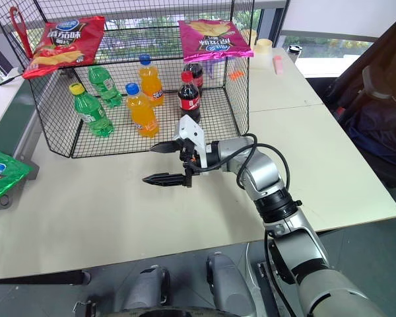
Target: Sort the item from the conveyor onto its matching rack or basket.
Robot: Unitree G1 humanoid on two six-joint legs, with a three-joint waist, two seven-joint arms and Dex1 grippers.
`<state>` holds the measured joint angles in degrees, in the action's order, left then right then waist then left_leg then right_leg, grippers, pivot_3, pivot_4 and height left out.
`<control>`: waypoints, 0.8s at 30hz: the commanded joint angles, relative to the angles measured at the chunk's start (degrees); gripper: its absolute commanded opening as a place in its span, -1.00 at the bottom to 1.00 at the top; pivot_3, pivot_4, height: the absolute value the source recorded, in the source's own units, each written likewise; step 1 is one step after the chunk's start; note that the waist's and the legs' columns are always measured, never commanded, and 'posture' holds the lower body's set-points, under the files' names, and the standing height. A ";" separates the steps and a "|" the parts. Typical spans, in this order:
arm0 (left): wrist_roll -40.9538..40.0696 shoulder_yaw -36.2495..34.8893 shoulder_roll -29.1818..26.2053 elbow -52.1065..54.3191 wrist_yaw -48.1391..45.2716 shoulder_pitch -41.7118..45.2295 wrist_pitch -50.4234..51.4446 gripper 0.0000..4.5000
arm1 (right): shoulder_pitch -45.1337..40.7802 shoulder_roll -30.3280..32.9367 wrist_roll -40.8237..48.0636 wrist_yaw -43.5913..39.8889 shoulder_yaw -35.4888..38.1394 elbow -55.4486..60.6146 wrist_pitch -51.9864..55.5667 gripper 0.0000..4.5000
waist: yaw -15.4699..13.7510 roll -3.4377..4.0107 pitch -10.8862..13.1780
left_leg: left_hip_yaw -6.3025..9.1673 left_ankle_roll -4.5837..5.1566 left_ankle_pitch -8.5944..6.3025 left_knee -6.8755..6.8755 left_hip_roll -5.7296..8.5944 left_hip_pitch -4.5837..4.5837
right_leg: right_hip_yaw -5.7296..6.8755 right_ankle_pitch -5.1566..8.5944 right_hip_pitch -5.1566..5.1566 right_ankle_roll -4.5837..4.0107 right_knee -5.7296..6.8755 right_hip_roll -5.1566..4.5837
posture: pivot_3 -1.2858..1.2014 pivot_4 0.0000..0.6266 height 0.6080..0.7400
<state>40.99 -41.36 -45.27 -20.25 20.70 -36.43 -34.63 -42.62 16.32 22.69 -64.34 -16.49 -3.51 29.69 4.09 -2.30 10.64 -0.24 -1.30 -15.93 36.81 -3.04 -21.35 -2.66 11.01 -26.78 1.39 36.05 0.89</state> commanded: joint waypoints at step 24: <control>-57.35 -16.75 2.32 40.01 -34.85 -10.82 13.47 -0.99 | -9.49 -7.08 -0.90 -2.09 2.56 -12.58 -12.90 1.00 | 0.05 -0.05 -0.03 | -0.05 0.00 0.00 0.13 -0.01 -0.05 | -0.01 0.07 -0.03 0.08 0.00 0.17 | 0.03 -0.52 1.00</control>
<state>-9.33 -55.44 -41.38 15.63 -10.01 -47.39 -24.63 -49.83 10.04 20.56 -65.70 -16.15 -16.49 18.12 4.13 -2.34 10.61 -0.28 -1.30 -15.93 36.96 -3.06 -21.41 -2.67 11.07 -26.81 1.47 36.04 1.07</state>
